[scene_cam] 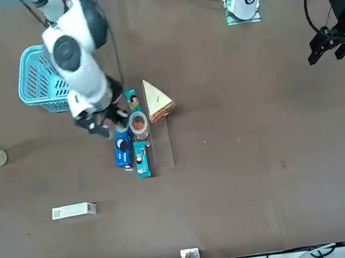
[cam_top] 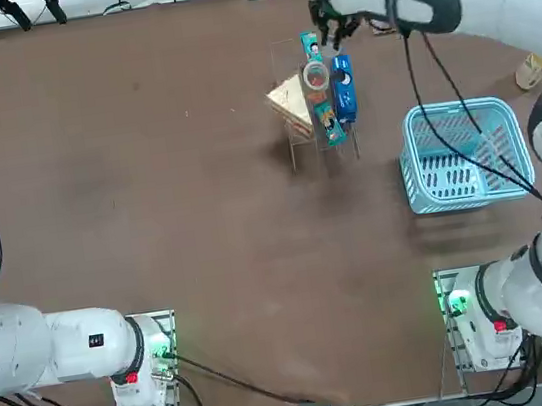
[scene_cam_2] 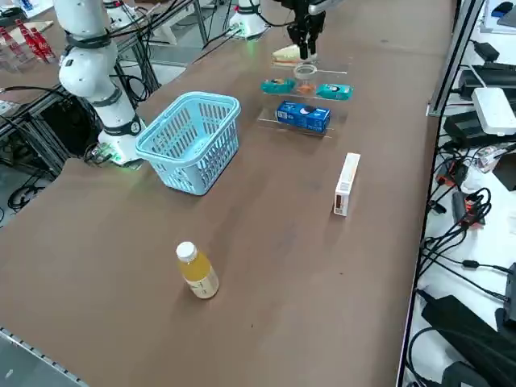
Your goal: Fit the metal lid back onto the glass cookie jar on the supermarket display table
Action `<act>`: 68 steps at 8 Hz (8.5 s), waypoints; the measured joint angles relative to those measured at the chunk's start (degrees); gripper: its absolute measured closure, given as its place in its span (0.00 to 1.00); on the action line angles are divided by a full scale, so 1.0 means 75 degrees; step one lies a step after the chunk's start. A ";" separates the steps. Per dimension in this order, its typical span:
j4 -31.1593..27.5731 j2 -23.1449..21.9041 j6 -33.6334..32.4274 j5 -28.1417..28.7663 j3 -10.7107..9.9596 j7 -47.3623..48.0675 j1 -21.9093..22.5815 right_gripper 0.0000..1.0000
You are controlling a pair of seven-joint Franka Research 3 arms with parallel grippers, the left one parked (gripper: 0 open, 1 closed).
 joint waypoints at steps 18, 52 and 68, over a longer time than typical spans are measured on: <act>-0.0091 0.0640 0.0378 -0.0182 -0.0061 0.0282 0.0425 0.74; 0.0111 0.0296 0.0267 -0.0358 -0.0148 0.0282 0.0523 0.55; 0.1287 -0.2977 -0.5355 -0.0051 -0.0506 -0.7417 -0.2884 0.00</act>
